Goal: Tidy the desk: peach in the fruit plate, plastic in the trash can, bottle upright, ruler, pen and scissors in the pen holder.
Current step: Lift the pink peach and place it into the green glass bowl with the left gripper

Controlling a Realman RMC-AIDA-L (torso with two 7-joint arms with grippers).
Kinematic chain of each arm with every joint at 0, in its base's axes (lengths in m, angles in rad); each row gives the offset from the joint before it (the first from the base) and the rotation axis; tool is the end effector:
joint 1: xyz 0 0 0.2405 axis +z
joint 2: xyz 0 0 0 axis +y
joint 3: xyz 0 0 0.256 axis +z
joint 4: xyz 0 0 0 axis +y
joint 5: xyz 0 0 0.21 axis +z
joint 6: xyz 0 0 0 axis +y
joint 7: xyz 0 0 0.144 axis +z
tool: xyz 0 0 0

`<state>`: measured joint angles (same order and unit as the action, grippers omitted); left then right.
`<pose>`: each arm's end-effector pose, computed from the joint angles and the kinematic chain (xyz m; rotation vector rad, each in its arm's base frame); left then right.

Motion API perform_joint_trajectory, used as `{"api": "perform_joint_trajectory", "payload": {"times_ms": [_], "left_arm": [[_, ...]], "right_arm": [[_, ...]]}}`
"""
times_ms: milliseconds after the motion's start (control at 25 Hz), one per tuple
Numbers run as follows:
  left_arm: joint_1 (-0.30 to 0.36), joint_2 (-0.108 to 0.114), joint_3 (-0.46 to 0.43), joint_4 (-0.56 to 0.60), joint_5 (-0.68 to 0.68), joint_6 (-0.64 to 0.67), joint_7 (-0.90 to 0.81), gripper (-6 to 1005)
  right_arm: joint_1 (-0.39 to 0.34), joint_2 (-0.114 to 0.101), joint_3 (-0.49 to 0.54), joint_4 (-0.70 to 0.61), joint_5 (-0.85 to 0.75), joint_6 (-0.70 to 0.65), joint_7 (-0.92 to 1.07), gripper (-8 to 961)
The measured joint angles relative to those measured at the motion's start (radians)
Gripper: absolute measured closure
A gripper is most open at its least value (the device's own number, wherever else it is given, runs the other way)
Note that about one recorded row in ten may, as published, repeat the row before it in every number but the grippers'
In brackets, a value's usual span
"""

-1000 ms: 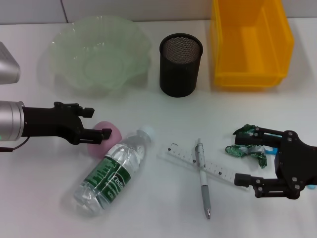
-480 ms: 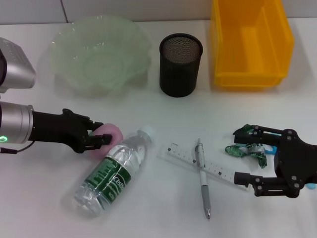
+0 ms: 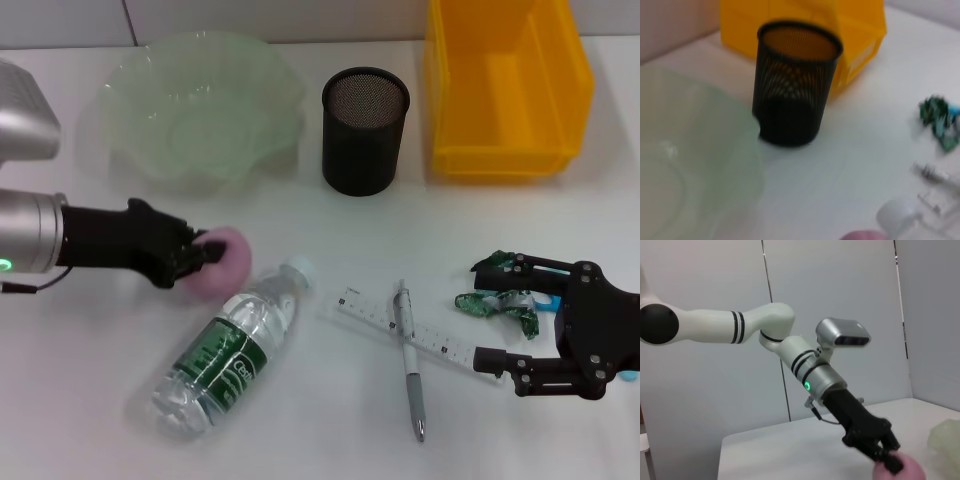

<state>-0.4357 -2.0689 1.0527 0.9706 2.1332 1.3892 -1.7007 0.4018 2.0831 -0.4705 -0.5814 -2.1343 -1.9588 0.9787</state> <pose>-0.2664 0.3352 -0.0005 -2.7770 -0.6617 -0.1550 0.2845 0.2428 0.0077 -2.8159 0.2805 0.9985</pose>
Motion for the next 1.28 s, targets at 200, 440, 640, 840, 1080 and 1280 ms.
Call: {"api": "perform_joint_trajectory", "payload": {"times_ms": [200,440,640,840,1080,1280], "left_arm": [[0.009,-0.001,-0.085,0.023,-0.146,-0.013,0.067,885],[-0.032,-0.001,-0.112,-0.070,-0.284,-0.171,0.129,908],[-0.095,-0.005,-0.104,-0.176,-0.364,-0.380,0.149,938],[-0.140,-0.009,-0.102,-0.272,-0.429,-0.483,0.229,925],[-0.148,-0.011,-0.091,-0.295,-0.455,-0.504,0.258,779],[-0.144,-0.010,-0.090,-0.295,-0.464,-0.495,0.261,440]], "right_arm": [[0.001,0.000,0.001,0.001,0.001,0.000,0.001,161],[0.001,0.000,0.003,0.003,0.001,0.000,0.001,161],[0.002,0.000,0.003,0.007,0.001,0.000,0.002,161],[0.004,0.000,0.000,0.005,0.001,0.000,0.016,161],[0.003,0.000,0.000,0.002,0.001,0.000,0.027,162],[0.006,0.000,0.003,0.001,0.001,0.000,0.040,162]]}}
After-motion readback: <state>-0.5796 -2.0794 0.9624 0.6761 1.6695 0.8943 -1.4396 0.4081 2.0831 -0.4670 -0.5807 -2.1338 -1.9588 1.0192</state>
